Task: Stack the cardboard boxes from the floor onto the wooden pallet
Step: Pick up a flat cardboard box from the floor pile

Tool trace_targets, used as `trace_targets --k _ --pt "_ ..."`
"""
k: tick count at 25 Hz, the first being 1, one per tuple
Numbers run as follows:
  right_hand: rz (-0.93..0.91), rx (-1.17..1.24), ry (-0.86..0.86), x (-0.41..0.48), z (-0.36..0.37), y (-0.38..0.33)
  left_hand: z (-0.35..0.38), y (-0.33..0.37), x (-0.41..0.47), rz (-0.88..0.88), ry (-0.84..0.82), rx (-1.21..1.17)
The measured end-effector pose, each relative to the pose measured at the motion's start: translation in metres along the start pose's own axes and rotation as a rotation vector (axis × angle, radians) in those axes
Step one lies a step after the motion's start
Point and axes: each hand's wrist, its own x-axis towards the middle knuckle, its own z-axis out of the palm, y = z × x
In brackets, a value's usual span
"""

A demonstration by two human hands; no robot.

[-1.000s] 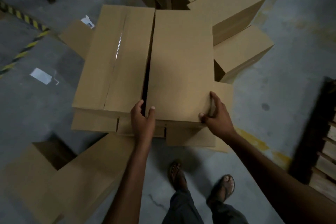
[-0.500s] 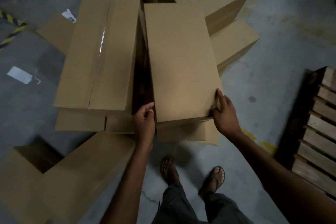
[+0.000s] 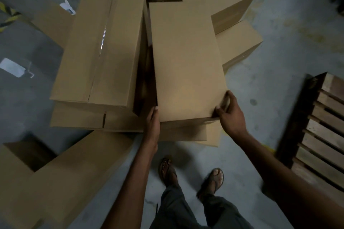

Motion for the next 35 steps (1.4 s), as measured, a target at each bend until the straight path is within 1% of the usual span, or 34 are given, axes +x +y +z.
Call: trace_targets --k 2,6,12,15,18,21,22,24,27,30,32,35 --pt "0.013 0.071 0.018 -0.003 -0.008 -0.006 -0.003 0.017 -0.009 0.073 0.009 -0.009" --pt "-0.001 0.294 0.057 -0.015 -0.031 -0.025 -0.012 0.065 -0.035 0.199 0.094 -0.042" --pt "-0.078 0.417 0.076 -0.031 -0.068 -0.053 -0.015 0.134 -0.086 0.354 0.144 -0.063" --pt "-0.12 0.39 0.038 -0.039 -0.081 -0.061 -0.016 0.149 -0.094 0.405 0.15 -0.042" --pt "-0.221 0.225 -0.025 -0.046 -0.083 -0.062 -0.019 0.145 -0.089 0.373 0.11 -0.022" --pt "-0.276 0.175 0.059 -0.048 -0.083 -0.056 -0.02 0.137 -0.085 0.396 0.056 -0.079" --pt "-0.272 0.176 0.084 -0.047 -0.082 -0.053 -0.02 0.136 -0.085 0.419 0.048 -0.077" --pt "-0.254 0.18 0.078 -0.047 -0.081 -0.05 -0.02 0.135 -0.084 0.426 0.045 -0.043" --pt "-0.217 0.242 0.026 -0.049 -0.072 -0.048 -0.028 0.129 -0.078 0.345 0.049 0.039" --pt "-0.169 0.337 0.033 -0.05 -0.06 -0.048 -0.037 0.109 -0.072 0.287 0.089 0.026" --pt "-0.148 0.285 0.028 -0.045 -0.051 -0.046 -0.039 0.092 -0.068 0.269 0.117 0.0" --pt "-0.071 0.142 -0.04 -0.04 -0.032 -0.034 -0.038 0.06 -0.056 0.192 0.131 -0.003"
